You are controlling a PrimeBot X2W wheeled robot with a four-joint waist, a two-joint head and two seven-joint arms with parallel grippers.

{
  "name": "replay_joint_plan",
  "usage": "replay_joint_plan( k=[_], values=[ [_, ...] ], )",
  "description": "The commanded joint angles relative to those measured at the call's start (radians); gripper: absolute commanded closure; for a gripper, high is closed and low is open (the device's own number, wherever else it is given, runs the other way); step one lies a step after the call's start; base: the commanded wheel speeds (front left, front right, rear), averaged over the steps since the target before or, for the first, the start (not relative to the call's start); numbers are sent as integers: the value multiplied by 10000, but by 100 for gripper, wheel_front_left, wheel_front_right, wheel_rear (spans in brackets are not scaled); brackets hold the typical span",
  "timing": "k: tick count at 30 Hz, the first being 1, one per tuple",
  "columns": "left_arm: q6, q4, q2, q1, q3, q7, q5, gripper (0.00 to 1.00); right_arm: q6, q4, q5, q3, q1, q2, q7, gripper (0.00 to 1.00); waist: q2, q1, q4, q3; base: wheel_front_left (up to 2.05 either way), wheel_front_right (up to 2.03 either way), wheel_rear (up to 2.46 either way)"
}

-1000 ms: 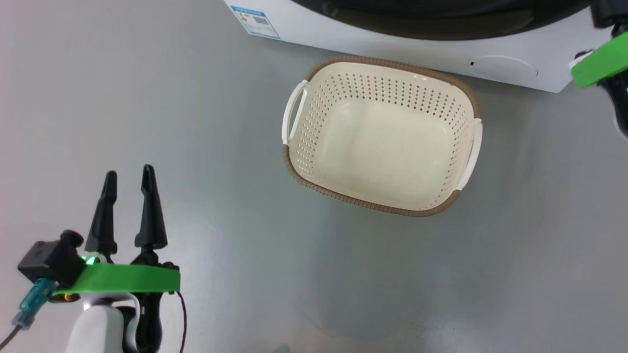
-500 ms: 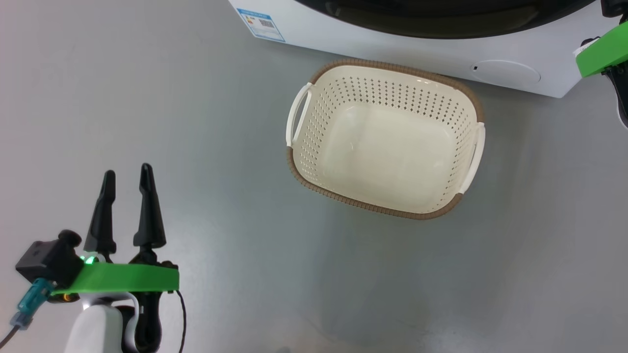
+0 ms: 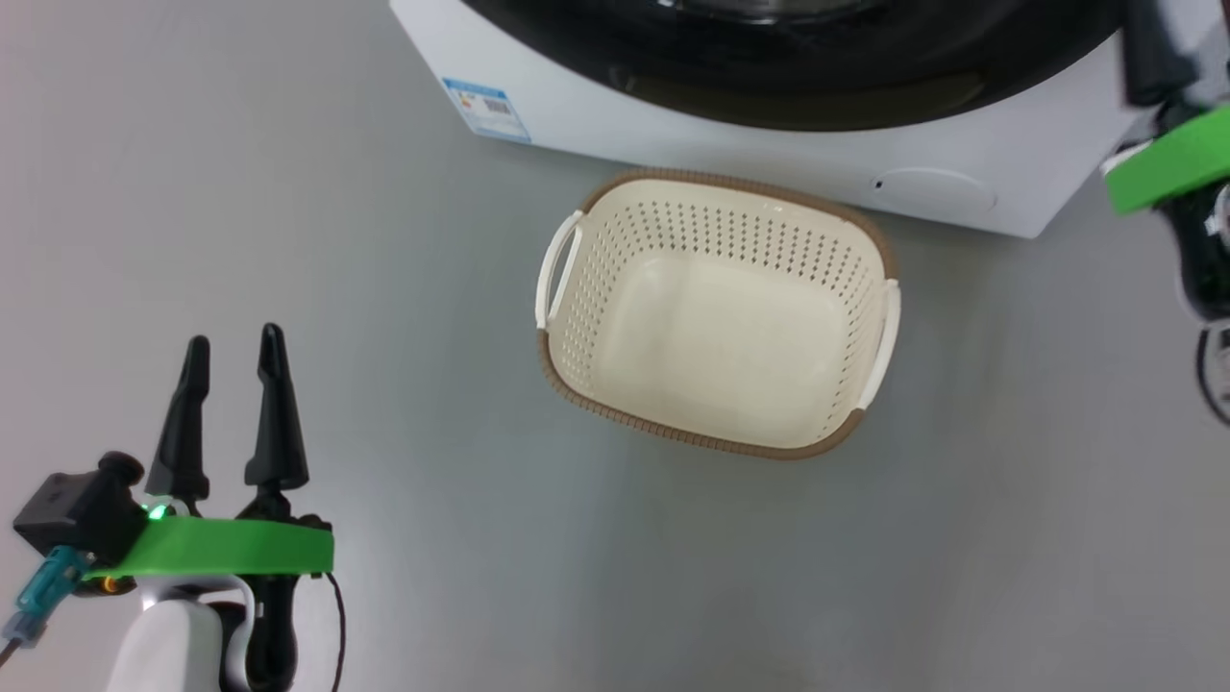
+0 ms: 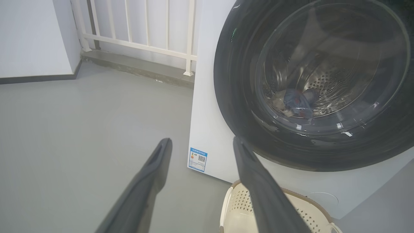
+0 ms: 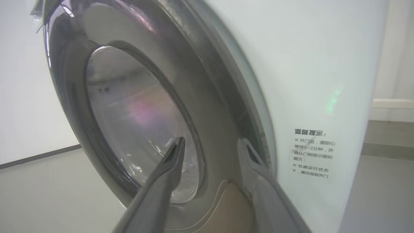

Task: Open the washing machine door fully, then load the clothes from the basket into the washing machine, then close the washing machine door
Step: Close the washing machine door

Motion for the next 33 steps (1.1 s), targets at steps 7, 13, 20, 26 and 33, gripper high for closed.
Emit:
replay_joint_plan(
  k=[7, 13, 20, 26, 33],
  values=[
    [6, -32, 725, 154, 230, -65, 129, 0, 0, -1135, -582, -176, 1410, 462, -80, 0, 0, 0, -953, -1179, 0, 0, 0],
    [6, 89, 869, 280, 127, -65, 83, 0, 0, -1689, -859, -230, 2272, 694, -80, 0, 0, 0, -1729, -1823, 0, 0, 0],
    [6, 10, 1042, 383, -95, -65, -365, 0, 0, -2299, -928, -333, 3273, 925, -80, 0, 0, 0, -2653, -2441, 0, 0, 0],
    [81, 48, 1165, 677, -53, -65, -397, 0, 0, -2771, -1076, -708, 4181, 1251, -80, 0, 0, 0, -3441, -2937, 0, 0, 0],
    [217, -40, 1231, 1038, 39, -64, -451, 0, 0, -3113, -1141, -1050, 5052, 1351, -80, 0, 0, 0, -4134, -3257, 0, 0, 0]
  ],
)
